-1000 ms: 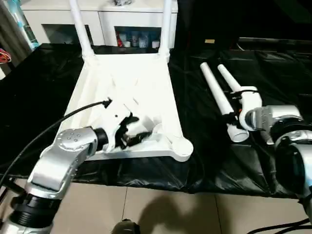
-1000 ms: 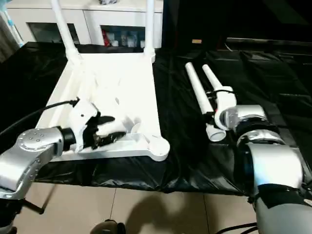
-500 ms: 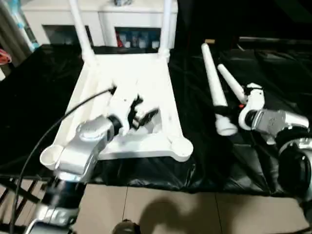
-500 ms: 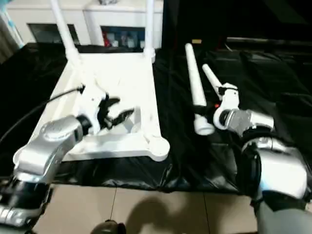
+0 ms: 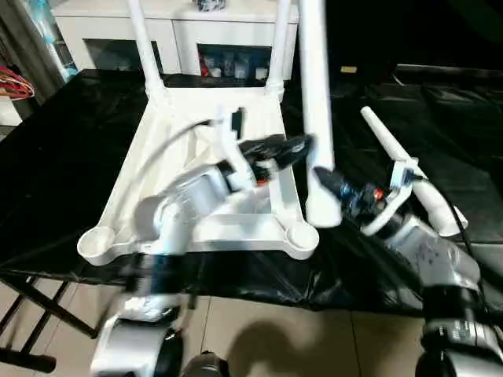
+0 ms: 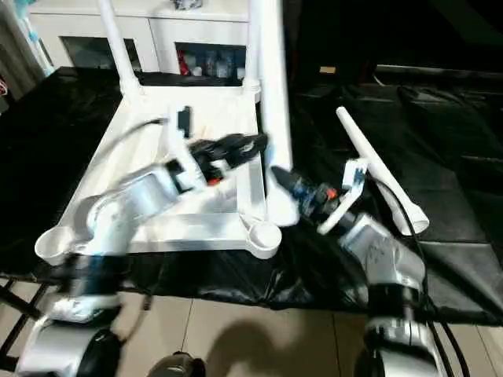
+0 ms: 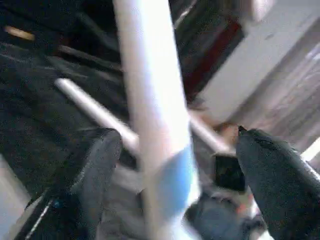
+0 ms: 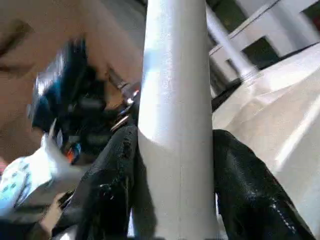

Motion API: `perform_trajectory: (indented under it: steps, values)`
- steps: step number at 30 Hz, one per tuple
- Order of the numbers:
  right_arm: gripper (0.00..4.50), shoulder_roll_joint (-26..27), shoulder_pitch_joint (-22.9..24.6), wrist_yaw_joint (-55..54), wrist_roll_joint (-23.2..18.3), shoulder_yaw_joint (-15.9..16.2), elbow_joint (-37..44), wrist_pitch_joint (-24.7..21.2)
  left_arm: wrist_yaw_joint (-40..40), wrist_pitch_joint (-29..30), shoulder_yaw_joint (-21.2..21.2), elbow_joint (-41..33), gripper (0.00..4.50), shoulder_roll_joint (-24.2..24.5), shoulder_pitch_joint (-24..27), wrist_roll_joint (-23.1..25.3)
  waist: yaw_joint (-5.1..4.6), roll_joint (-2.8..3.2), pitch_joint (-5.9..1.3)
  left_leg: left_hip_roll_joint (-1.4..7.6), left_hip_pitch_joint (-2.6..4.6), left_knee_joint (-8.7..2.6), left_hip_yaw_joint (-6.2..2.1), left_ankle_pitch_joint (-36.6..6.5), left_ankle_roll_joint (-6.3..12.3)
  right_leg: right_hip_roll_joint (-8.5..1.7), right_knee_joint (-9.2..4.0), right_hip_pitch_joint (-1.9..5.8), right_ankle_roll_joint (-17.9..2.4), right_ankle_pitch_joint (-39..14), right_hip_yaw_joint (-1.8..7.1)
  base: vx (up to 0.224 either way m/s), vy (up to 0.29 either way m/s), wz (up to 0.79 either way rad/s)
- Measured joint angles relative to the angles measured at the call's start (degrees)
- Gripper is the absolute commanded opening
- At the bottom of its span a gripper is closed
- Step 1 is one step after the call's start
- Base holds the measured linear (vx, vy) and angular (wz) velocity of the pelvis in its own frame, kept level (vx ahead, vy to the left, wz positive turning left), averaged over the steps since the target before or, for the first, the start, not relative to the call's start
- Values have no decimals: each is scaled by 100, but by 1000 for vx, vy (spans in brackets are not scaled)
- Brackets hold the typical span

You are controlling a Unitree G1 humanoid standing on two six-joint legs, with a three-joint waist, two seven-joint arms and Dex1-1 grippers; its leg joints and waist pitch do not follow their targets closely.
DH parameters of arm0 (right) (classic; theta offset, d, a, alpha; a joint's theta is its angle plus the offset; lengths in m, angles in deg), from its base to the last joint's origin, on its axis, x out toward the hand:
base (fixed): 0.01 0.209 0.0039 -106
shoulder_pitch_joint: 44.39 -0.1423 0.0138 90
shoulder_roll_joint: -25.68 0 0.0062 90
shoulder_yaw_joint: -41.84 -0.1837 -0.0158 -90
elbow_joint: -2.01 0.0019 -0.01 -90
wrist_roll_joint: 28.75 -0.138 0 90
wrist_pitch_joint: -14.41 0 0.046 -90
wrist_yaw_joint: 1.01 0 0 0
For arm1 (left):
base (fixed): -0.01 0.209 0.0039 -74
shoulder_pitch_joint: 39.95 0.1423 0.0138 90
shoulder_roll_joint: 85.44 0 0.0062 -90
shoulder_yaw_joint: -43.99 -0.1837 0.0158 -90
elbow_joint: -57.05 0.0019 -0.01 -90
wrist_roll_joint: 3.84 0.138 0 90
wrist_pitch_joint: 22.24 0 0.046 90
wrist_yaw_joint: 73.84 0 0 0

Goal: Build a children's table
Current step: Pick table leg

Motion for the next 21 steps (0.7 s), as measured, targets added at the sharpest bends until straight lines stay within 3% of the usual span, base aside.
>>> perform_trajectory:
  steps: [11,13,15,19,21]
  values:
    - [187,-15,405,16,-235,251,745,-358,10,516,92,193,450,-58,-168,-330,-36,4,-1,2,22,-24,0,7,-11,0,-13,13,19,7,-1,0,0,0]
    - [187,-15,405,-15,-238,293,745,-365,23,515,89,193,414,-40,-201,-364,-32,4,-1,1,22,-29,1,7,-11,0,-15,11,20,7,-1,0,0,0]
    - [187,-16,405,-39,-225,344,767,-353,76,507,85,193,411,-15,-203,-336,-33,4,-1,1,21,-32,1,7,-12,0,-19,11,20,7,-2,0,0,0]
    - [187,-21,407,-147,-74,618,1039,-217,305,452,121,193,371,-60,-219,-239,-35,4,-1,-1,20,-40,1,7,-12,0,-35,14,23,9,-1,0,0,0]
    - [187,116,334,-623,305,779,1186,67,591,447,190,302,366,-66,-332,-136,-44,7,0,0,20,-44,1,11,-18,1,-35,11,26,11,-1,0,0,0]
